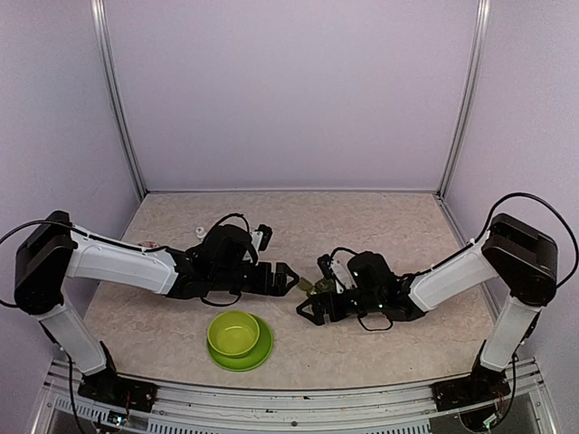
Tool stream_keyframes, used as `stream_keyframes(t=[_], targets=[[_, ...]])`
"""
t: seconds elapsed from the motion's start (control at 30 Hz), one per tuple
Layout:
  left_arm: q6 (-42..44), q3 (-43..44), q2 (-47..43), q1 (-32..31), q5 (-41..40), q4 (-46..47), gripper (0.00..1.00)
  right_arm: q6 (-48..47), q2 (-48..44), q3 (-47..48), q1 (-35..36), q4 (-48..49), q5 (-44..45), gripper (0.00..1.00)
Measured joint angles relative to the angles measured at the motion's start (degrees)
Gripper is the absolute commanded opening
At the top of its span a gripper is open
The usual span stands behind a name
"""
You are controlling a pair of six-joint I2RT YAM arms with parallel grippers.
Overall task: Sort the pills into containers
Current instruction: Adjust the pill container at the center of the board, then hold the pill container at the center of the board.
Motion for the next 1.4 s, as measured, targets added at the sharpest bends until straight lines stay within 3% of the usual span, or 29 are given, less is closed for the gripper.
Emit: stream_keyframes(t=[0.37,0.7,0.87,1.07,1.4], targets=[[2.7,-1.1,-3.7,2.3,0.2,0.1,0.99,-0.7,4.7,4.9,1.6,3.1,-3.3,1.0],[6.1,1.3,-3.0,2.8,1.6,-1.7,0.99,-3.5,-15.9,0.7,1.4,-6.0,-0.4,1.0],[5.0,1.3,0.0,4.0,4.7,0.7,0.99,-4.6,-20.0,0.3,-0.4,-9.6,5.1,1.0],[2.5,1.3,4.2,5.0,9.1,5.7,0.99,-5.3,-16.7,-0.1,-3.9,-10.6,9.3,1.0],[-2.6,1.3,10.3,6.5,14.9,14.7,0.99,-7.4,-3.0,3.9,-5.4,-9.6,9.7,0.97]])
